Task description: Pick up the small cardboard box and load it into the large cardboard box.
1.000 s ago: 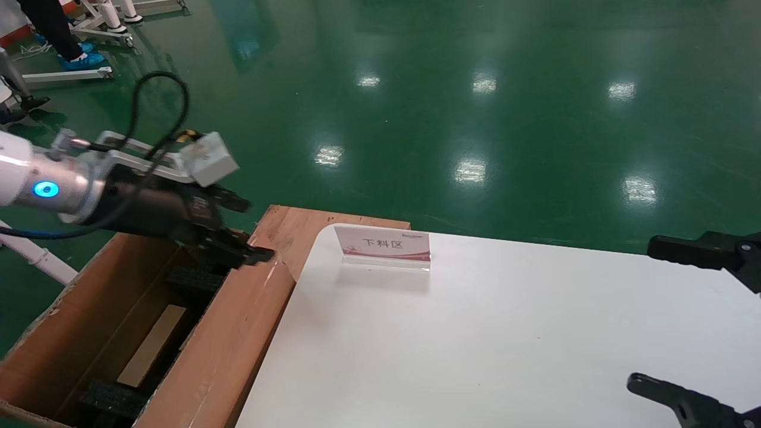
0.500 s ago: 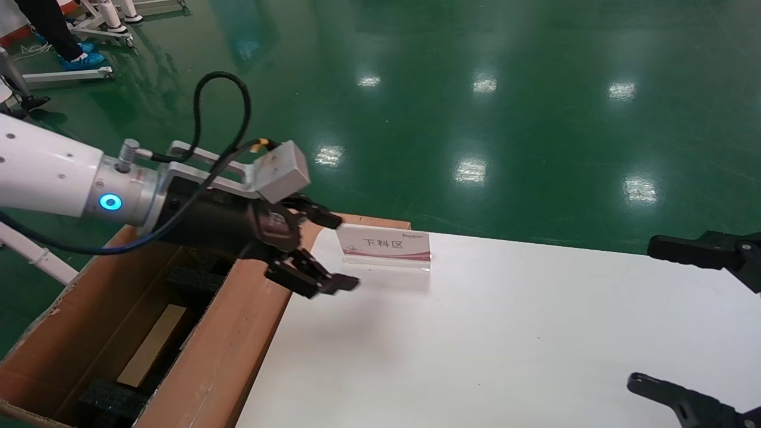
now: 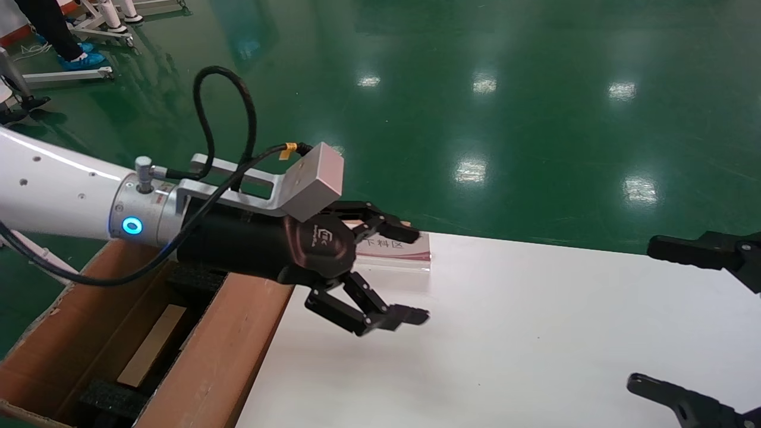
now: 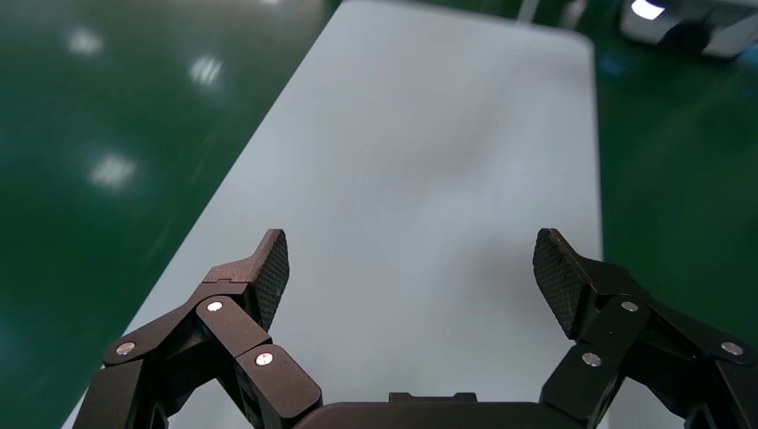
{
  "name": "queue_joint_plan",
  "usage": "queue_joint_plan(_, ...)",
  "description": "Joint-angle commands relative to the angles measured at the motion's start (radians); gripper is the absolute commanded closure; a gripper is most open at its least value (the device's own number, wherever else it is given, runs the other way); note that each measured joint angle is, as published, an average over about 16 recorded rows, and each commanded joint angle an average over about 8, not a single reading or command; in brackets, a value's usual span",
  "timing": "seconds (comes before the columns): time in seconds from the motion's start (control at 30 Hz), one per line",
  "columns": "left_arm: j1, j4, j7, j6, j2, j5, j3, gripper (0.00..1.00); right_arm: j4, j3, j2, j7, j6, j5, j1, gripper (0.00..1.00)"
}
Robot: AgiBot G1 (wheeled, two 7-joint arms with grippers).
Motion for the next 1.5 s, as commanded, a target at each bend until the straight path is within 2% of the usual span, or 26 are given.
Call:
queue_joint_plan(0.03,0.049,-0.003,0.019,0.018,0.009,-0.014,-0.065,0.0,0.0,0.001,0.0,0.0,0.0,0.0,0.0,0.0)
queue_joint_plan(0.5,0.39,-0.027,0.152,0.139,0.073,-0.114,-0.518,0.0,0.002,0.005,-0.002,0.003,-0.002,-0.004,-0.001,0.0)
queue_joint_plan(0.67,0.47,-0.032,0.184,0.168,0.088,-0.138,-0.623,0.0,0.002,0.007,-0.003,0.004,-0.003,-0.005,-0.002,0.0)
queue_joint_plan(1.13,0.502,-0.033,0.19,0.178,0.092,-0.148,-0.669,0.0,0.002,0.01,-0.003,0.005,-0.003,-0.006,-0.002,0.0)
queue_joint_plan(1.5,0.489,-0.033,0.189,0.174,0.091,-0.144,-0.649,0.0,0.003,0.01,-0.003,0.005,-0.004,-0.006,-0.002,0.0)
